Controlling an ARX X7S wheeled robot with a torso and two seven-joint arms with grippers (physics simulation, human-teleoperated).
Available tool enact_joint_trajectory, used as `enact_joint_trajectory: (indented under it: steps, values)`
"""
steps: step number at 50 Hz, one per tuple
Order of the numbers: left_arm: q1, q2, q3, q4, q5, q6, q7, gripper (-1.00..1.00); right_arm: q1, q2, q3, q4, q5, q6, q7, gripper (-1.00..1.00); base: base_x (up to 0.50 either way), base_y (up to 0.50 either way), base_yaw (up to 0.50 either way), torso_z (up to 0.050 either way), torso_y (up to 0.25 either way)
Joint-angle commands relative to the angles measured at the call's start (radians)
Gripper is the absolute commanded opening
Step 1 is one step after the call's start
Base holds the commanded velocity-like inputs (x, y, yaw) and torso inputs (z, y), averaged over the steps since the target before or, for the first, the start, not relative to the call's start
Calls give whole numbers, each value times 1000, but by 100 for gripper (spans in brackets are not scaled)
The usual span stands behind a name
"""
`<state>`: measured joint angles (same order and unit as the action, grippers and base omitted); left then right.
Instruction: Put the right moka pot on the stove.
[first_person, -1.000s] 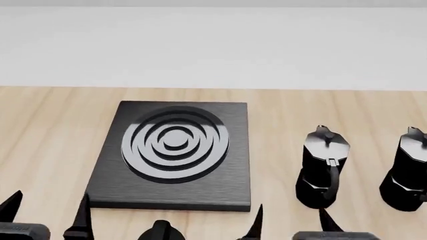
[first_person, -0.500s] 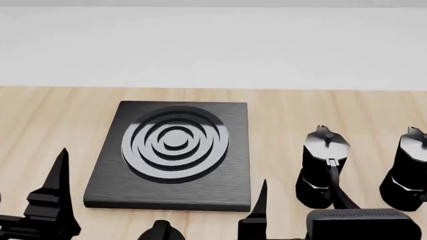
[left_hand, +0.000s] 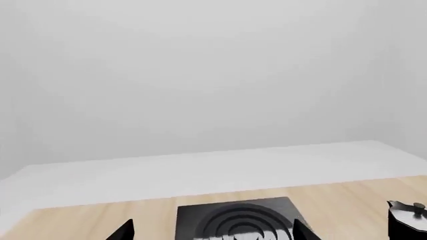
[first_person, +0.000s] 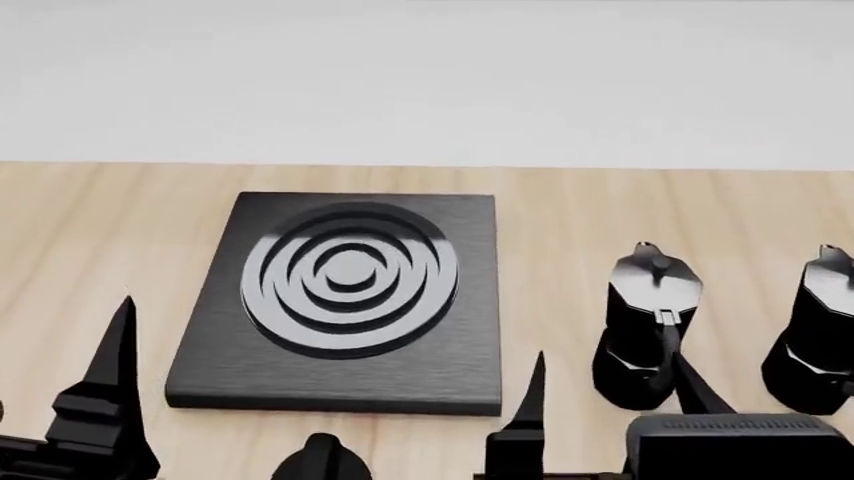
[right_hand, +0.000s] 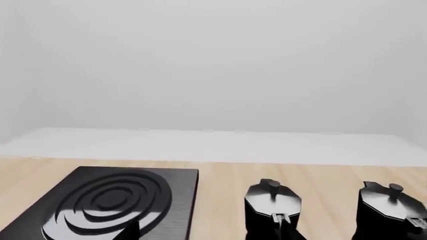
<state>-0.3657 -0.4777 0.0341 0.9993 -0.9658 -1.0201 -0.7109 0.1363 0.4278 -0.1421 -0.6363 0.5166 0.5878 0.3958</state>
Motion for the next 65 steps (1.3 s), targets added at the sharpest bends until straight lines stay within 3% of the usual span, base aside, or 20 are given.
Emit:
enact_joint_trajectory:
  steps: [1,37,52,65]
  values:
    - [5,-14,10,-1,-6,18,-10,100,-4,6,5,-9,4,3,8,100,0,0,0,0,-221]
    - [6,-42,43,-18,-19,61,-30,100,10,15,-3,-9,4,13,27,100,0,0,0,0,-161]
    - [6,-51,44,-23,-33,73,-45,100,25,32,11,-27,19,34,37,100,0,0,0,0,-15]
    - [5,-58,51,-28,-44,75,-60,100,15,113,113,-51,97,13,-28,100,0,0,0,0,0]
